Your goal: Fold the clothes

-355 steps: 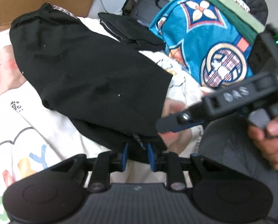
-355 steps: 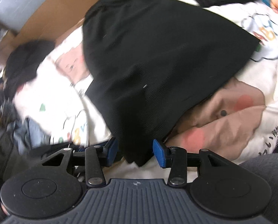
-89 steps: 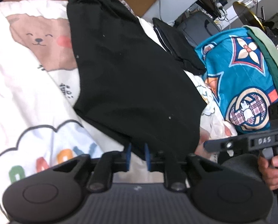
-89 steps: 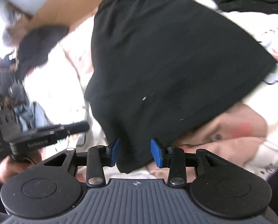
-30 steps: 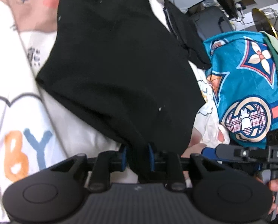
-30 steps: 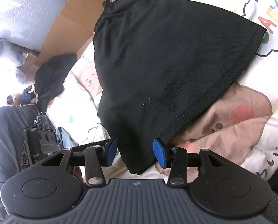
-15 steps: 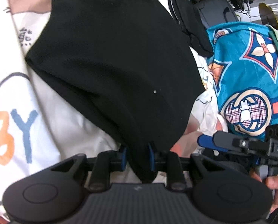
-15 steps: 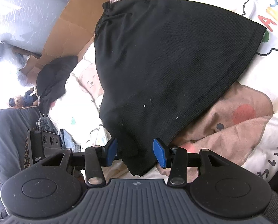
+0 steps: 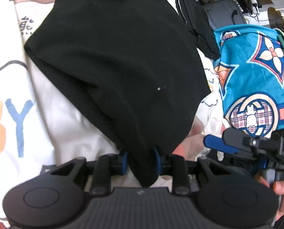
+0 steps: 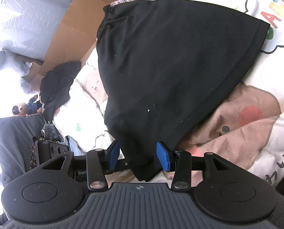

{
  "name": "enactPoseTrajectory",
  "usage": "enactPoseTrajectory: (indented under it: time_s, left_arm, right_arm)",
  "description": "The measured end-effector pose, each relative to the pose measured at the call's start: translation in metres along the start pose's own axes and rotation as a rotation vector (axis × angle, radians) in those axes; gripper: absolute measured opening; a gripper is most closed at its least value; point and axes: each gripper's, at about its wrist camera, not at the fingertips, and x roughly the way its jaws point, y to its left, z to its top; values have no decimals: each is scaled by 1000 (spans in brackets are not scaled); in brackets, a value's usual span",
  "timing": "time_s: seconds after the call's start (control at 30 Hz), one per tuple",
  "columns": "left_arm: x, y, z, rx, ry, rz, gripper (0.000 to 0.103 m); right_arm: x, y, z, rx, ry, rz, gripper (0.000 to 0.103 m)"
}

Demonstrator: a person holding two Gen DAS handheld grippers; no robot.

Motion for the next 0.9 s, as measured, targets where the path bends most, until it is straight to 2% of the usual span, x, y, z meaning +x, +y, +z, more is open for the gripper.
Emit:
enactPoseTrajectory:
  time_s: [0.17,0.2,0.33,0.4,0.57,0.67,0.83,0.9]
  left_arm:
    - [0,1,-1,-4,-8,-9,27]
    - [0,0,-2,9,-8,-8,17]
    - [-3,8,-6,-17,-21,-30,7]
    - [-5,8,-8,-8,-30,-40,6]
    - [-10,7,-6,0,4,-38,6]
    - [-15,6,-4,16,7,-35,5]
    - [-20,6,-5,26,2,-34,5]
    - [-22,6,-6,26,2,-37,5]
  right_arm:
    - [-2,-2,1,21,-19,-5,50]
    - [-2,-3,1,27,-24,-5,50]
    - [-3,-6,2,45,-38,-4,50]
    - [-3,-6,2,49,-41,-5,50]
    - [-5,-9,4,73,-68,-22,50]
    - [-12,-14,5,106,-123,-47,51]
    - [-36,-39,23,188,-243,-34,55]
    - [-43,-50,35,188,-268,-89,55]
